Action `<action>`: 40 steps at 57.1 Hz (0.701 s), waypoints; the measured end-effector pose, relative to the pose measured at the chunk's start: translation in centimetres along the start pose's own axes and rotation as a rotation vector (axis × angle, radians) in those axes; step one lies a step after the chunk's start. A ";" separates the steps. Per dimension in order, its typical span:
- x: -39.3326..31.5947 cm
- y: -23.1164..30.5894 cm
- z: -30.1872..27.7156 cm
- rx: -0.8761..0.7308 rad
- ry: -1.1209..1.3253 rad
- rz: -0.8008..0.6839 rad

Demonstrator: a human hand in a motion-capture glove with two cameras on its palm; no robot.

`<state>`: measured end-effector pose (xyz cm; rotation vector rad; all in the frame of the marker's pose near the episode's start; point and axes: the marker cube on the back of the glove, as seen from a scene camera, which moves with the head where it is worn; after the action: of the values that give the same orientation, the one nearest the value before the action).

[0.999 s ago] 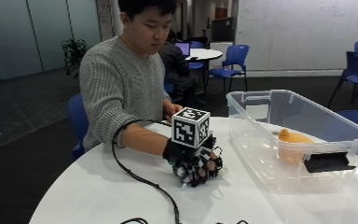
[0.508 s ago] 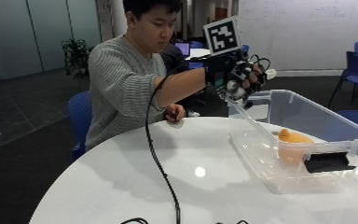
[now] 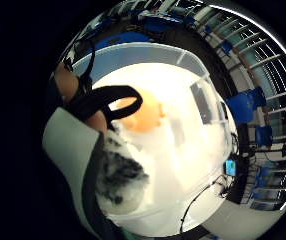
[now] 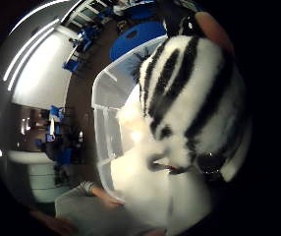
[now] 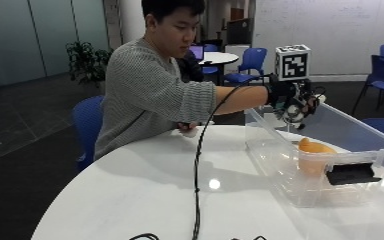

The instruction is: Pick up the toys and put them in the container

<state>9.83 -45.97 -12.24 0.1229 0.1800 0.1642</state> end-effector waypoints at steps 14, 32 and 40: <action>0.3 0.0 2.7 -0.130 0.022 0.029; 0.2 0.6 2.3 -0.129 -0.016 0.035; 1.2 1.8 0.6 -0.112 0.040 0.050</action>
<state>10.82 -44.08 -11.63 0.0131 0.2075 0.2267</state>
